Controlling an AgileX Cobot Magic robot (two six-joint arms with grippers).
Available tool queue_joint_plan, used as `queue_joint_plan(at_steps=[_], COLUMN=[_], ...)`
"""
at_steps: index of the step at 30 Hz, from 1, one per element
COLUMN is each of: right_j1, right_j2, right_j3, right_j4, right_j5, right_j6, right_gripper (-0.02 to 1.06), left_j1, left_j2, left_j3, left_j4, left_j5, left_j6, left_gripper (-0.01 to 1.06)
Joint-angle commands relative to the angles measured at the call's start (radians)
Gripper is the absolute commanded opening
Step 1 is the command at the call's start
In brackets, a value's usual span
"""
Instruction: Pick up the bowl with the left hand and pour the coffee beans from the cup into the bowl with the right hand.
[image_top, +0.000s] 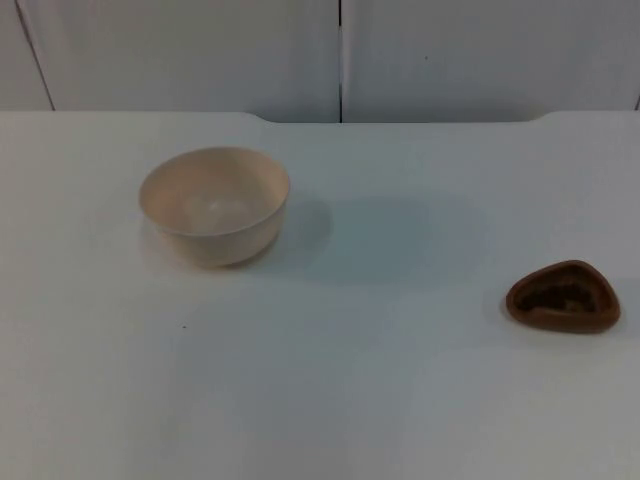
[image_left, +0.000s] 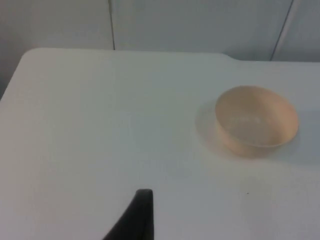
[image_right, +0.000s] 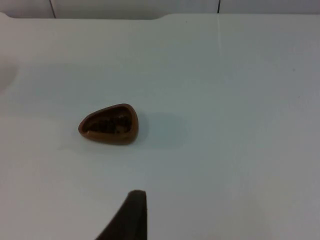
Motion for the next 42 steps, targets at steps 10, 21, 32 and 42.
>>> queue_joint_plan(at_steps=[10, 21, 32, 42], right_j1=[-0.006, -0.006, -0.006, -0.006], right_j2=[-0.004, -0.004, -0.004, -0.004], right_j3=[0.001, 0.001, 0.001, 0.001], right_j4=[-0.005, -0.005, -0.005, -0.005], right_j5=[-0.006, -0.006, -0.006, -0.006], right_j6=[-0.005, -0.005, -0.005, -0.005], right_gripper=[1.05, 1.05, 1.05, 1.05], left_j1=[0.002, 0.002, 0.002, 0.002], left_j2=[0.084, 0.246, 0.421, 0.610], left_j3=[-0.039, -0.039, -0.039, -0.039], left_j4=[-0.197, -0.431, -0.578, -0.683], left_j5=[-0.071, -0.092, -0.115, -0.181], left_j6=[0.123, 0.317, 0.457, 0.568], left_gripper=[1.04, 0.99, 0.99, 0.99])
